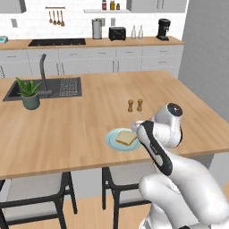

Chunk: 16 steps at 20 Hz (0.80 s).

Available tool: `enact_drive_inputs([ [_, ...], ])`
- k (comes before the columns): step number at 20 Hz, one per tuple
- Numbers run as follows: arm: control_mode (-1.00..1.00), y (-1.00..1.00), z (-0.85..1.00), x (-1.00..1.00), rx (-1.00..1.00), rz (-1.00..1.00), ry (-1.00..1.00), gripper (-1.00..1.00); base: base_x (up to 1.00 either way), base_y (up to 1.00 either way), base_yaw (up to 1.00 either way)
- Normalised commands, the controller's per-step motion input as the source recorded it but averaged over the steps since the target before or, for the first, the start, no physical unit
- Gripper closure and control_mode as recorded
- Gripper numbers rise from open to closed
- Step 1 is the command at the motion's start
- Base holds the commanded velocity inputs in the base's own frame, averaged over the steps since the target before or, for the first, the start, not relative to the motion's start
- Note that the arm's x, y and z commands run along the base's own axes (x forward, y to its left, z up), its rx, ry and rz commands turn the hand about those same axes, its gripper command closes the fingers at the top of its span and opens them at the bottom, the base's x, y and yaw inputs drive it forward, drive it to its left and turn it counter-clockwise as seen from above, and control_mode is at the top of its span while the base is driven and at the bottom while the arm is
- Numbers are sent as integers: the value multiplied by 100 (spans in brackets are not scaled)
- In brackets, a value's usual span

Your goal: Start the toaster. Once the lever pops up, take the bread to the plate on the dining counter.

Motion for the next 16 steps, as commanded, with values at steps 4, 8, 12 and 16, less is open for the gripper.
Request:
enact_drive_inputs([
  [4, -100, 5, 44, -95, -6, -27, 12, -100, 0, 0, 0],
  [8, -100, 6, 24, -100, -1, -13, 0, -100, 0, 0, 0],
  [12, -100, 12, 8, -97, -1, 14, -7, -100, 0, 0, 0],
  [16, -100, 4, 6, -60, -1, 24, -8, -100, 0, 0, 0],
])
